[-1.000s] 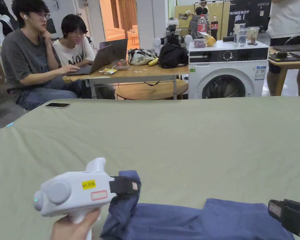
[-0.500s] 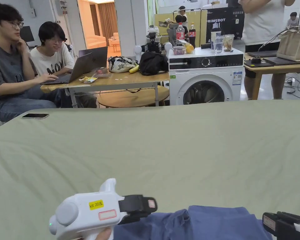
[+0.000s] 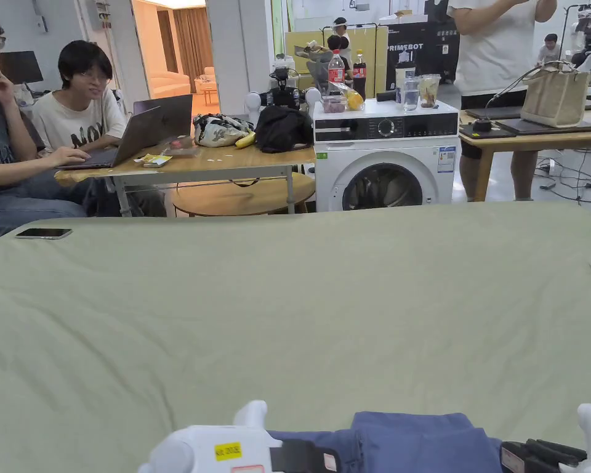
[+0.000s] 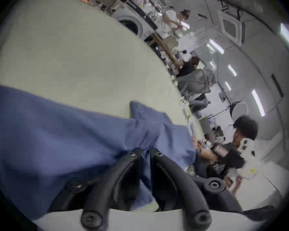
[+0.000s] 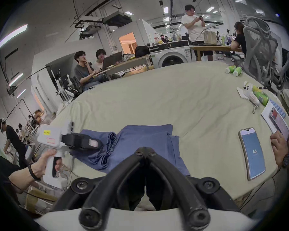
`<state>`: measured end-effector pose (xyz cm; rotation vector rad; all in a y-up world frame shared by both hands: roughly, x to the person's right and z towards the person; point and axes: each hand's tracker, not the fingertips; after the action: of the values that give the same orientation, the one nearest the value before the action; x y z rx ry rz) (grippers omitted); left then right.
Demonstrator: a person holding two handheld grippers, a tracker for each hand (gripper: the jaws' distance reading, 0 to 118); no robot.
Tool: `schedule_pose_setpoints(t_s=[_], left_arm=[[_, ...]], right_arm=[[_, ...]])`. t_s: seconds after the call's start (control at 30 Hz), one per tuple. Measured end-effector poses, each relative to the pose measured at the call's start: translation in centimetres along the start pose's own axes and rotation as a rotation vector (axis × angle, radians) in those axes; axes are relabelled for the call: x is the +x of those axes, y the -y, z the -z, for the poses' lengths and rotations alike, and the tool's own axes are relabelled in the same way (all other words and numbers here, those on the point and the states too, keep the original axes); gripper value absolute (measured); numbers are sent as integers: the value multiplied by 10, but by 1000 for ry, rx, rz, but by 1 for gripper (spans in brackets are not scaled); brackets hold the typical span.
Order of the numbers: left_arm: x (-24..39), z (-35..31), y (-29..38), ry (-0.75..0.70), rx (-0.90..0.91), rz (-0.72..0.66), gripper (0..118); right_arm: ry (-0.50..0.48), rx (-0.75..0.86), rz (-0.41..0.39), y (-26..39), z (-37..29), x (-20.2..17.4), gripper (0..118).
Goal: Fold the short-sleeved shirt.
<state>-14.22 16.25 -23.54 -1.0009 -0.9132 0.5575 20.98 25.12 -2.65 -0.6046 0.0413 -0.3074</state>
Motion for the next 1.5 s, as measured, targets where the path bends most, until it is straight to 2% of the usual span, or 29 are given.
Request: schedule_pose_setpoints(t_s=[0.03, 0.07, 0.13, 0.17, 0.27, 0.33, 0.43, 0.47, 0.53, 0.57, 0.6, 0.63, 0.67, 0.8, 0.9, 1.07, 1.17, 1.23, 1.33, 1.37, 1.4, 1.43, 1.47, 1.5], left_arm=[[-3, -20, -5, 17, 37, 6, 33], [-7, -38, -9, 29, 54, 4, 46], [-25, -81, -17, 21, 103, -38, 66], [-34, -98, -17, 13, 134, -77, 72], [-69, -142, -14, -104, 263, -222, 72], [-95, -150, -5, -107, 302, -375, 72], [-115, -124, 10, 66, 290, -498, 72], [-117, -112, 14, 102, 284, -526, 68], [-117, -85, 21, 160, 232, -542, 65], [-113, -78, 21, 188, 228, -521, 59], [-107, -72, 18, 160, 224, -481, 48], [-103, -69, 15, 69, 208, -423, 25], [-103, -69, 12, 30, 199, -403, 10], [-95, -95, 13, 89, 293, -399, 6], [-78, -128, 5, 120, 339, -294, 6], [-15, -166, -11, -80, 429, -86, 6], [46, -117, -21, -130, 293, 104, 6], [72, -61, -22, -201, 170, 212, 6], [84, 22, -15, -176, 35, 254, 6], [84, 41, -13, -173, 22, 236, 10], [83, 57, -11, -128, 23, 207, 23], [82, 68, -12, -63, 6, 163, 45], [83, 72, -11, -1, -11, 118, 50], [83, 75, -11, 85, -34, 88, 50]], right_arm=[[-4, -12, 16, 0, 3, 2, 0], [-7, -22, 25, -1, 5, 3, 0], [-9, -27, 20, -1, 7, 2, 0], [-9, -27, 15, -2, 8, 0, 0], [-32, -27, 18, -3, 11, -4, 0], [-46, -32, 18, -3, 13, -8, 0], [-51, -39, 2, -3, 15, -13, 0], [-51, -41, -3, -2, 14, -14, 0], [-47, -45, -8, -1, 11, -15, 0], [-44, -47, -10, -1, 9, -15, 0], [-37, -49, -14, -1, 7, -15, 0], [-27, -47, -18, 0, 5, -13, 0], [-22, -46, -19, 1, 3, -12, 0], [-15, -43, -3, 0, 1, -5, 0], [-24, -44, 12, -3, 4, -2, 0], [-31, -22, -7, -11, 2, -2, 0], [-56, 8, 58, -17, 5, -1, 0], [-65, 20, 80, -19, 4, -5, 0], [-86, 32, 58, -17, -9, -12, 0], [-79, 35, 44, -16, -13, -13, 0], [-65, 37, 28, -15, -18, -12, 0], [-49, 32, 15, -14, -21, -9, 0], [-27, 32, 6, -12, -23, -6, 0], [-11, 31, 5, -11, -25, -1, 0]])
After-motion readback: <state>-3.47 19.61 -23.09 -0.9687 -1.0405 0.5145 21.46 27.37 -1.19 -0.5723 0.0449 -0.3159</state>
